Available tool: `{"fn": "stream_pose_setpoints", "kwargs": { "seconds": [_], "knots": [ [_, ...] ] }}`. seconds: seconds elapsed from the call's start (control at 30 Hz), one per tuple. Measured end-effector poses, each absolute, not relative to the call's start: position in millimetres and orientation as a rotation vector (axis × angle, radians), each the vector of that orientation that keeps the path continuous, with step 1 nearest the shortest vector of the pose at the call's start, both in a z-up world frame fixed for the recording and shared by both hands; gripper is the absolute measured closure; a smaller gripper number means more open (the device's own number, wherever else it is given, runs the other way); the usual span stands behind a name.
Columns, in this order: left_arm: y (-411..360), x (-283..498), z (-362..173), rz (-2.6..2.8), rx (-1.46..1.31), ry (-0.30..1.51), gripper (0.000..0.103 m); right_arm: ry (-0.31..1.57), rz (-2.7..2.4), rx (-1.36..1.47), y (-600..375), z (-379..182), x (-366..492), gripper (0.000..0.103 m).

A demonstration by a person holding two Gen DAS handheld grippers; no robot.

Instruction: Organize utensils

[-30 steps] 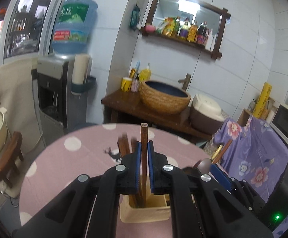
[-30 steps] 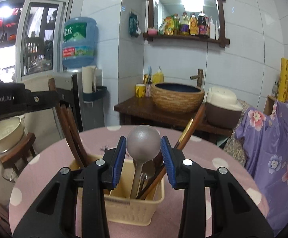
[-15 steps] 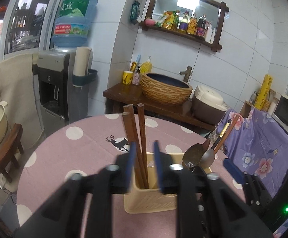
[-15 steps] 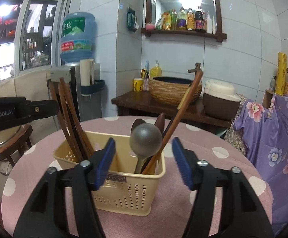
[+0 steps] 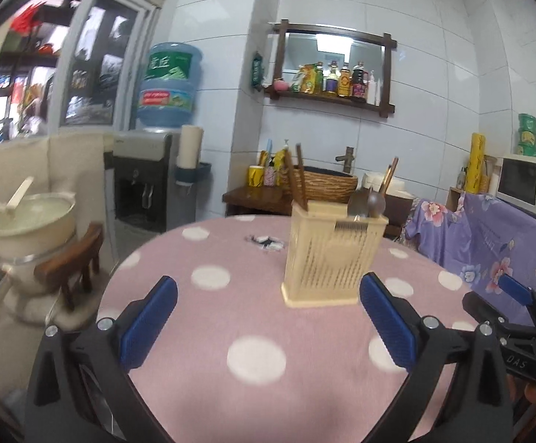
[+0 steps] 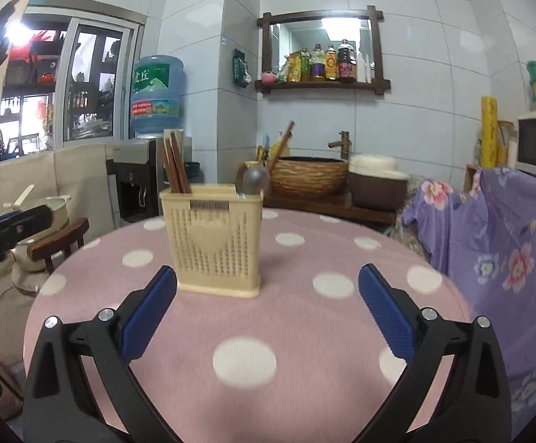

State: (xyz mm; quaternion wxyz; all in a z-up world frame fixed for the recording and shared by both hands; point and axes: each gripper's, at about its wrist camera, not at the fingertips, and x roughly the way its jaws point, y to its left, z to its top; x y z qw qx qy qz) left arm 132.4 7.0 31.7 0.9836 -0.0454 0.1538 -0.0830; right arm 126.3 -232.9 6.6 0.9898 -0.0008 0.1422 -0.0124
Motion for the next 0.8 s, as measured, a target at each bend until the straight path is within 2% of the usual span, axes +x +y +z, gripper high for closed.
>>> {"fn": "stream_pose_setpoints", "kwargs": {
  "seconds": [0.17, 0.37, 0.8],
  "knots": [
    [19, 73, 0, -0.064, -0.12, 0.33, 0.005, 0.326, -0.053, -0.026, -225, -24, 73, 0.006],
    [18, 17, -4, -0.06, -0.147, 0.282, 0.005, 0.27, -0.012, -0.014, -210, -21, 15, 0.006],
    [18, -12, 3, -0.055, -0.143, 0.192, 0.005, 0.227, 0.01, -0.013, -198, -8, -20, 0.006]
  ]
}}
